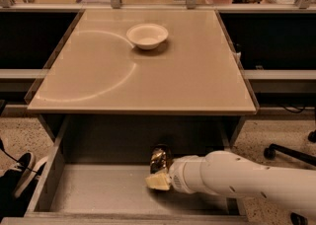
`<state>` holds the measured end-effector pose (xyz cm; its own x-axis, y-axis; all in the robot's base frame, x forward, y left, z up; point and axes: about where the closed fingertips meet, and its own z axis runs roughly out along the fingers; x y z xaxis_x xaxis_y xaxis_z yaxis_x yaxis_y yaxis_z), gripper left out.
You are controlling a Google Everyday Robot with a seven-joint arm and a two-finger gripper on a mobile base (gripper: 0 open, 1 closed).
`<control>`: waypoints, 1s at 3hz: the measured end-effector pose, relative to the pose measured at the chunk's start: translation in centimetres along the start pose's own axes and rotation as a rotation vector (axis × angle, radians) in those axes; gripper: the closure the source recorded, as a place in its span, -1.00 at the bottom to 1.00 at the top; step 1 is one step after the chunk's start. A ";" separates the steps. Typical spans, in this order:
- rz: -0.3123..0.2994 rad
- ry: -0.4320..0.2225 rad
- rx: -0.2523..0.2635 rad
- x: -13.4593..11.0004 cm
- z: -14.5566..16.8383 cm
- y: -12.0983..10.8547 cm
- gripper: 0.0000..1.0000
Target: Pick orange can from top drawer and place on counter
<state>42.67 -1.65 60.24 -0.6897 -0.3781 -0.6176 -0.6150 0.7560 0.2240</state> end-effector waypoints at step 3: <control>-0.022 -0.007 -0.046 -0.8 -0.6 0.1 1.00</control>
Offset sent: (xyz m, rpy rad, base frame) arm 0.0000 0.0000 0.0000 0.0000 0.0000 0.0000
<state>42.93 -1.57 61.19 -0.6732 -0.3903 -0.6281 -0.6470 0.7222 0.2447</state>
